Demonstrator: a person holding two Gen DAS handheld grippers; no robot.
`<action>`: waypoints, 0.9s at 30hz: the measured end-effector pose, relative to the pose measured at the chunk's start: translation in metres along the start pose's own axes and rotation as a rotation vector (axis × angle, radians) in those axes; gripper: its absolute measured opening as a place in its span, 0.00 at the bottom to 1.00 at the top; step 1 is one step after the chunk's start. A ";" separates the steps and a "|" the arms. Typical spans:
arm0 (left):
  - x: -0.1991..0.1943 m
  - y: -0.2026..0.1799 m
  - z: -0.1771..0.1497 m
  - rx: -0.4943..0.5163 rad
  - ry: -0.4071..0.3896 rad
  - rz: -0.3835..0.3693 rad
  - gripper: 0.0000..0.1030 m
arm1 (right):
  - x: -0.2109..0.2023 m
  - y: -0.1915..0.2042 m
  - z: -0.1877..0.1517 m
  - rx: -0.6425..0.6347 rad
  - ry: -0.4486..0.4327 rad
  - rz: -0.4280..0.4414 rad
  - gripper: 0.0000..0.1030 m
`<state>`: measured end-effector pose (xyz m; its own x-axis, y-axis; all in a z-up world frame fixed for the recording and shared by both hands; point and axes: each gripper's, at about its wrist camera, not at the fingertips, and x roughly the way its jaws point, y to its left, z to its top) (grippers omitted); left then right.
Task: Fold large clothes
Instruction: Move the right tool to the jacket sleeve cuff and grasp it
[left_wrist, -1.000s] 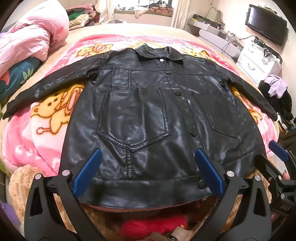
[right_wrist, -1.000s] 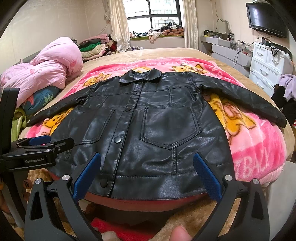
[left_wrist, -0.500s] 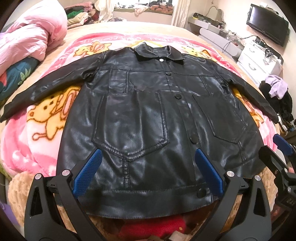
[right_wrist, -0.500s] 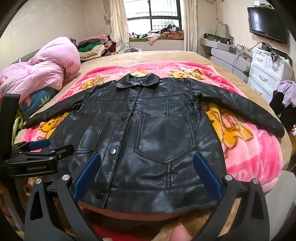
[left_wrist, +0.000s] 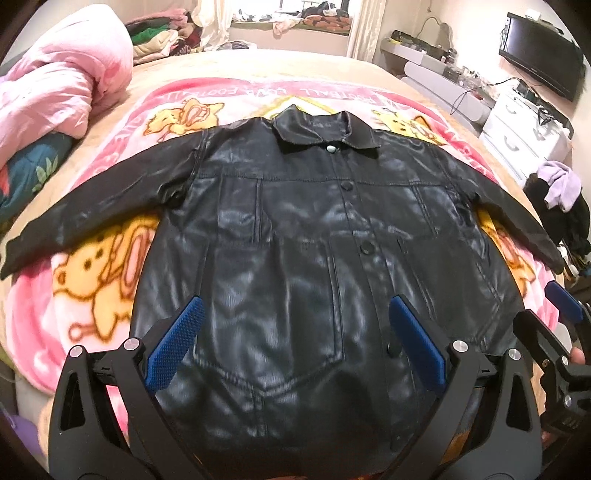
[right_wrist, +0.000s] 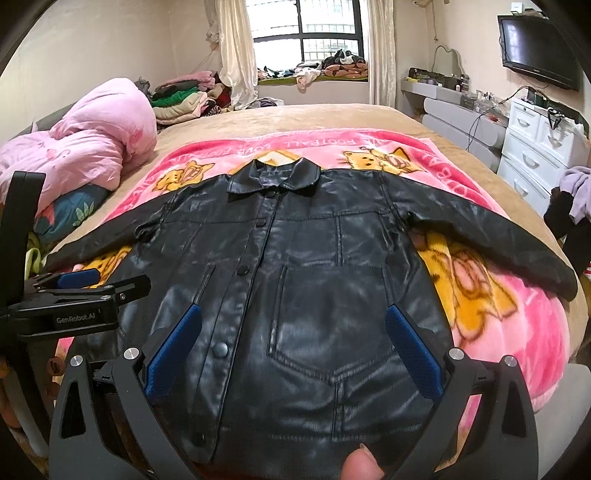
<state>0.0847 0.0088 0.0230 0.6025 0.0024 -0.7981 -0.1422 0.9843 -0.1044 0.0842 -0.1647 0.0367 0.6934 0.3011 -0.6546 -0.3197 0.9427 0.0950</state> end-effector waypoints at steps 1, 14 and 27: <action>0.004 0.001 0.006 -0.006 0.014 -0.008 0.91 | 0.003 0.000 0.005 -0.005 0.000 -0.005 0.96; 0.033 -0.001 0.063 0.009 0.022 0.025 0.91 | 0.047 -0.021 0.064 0.039 0.015 -0.085 0.96; 0.084 -0.026 0.126 0.046 0.025 -0.001 0.91 | 0.109 -0.084 0.111 0.162 0.022 -0.234 0.96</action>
<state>0.2381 0.0060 0.0332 0.5831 -0.0023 -0.8124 -0.1049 0.9914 -0.0782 0.2584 -0.1950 0.0401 0.7215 0.0711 -0.6888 -0.0438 0.9974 0.0571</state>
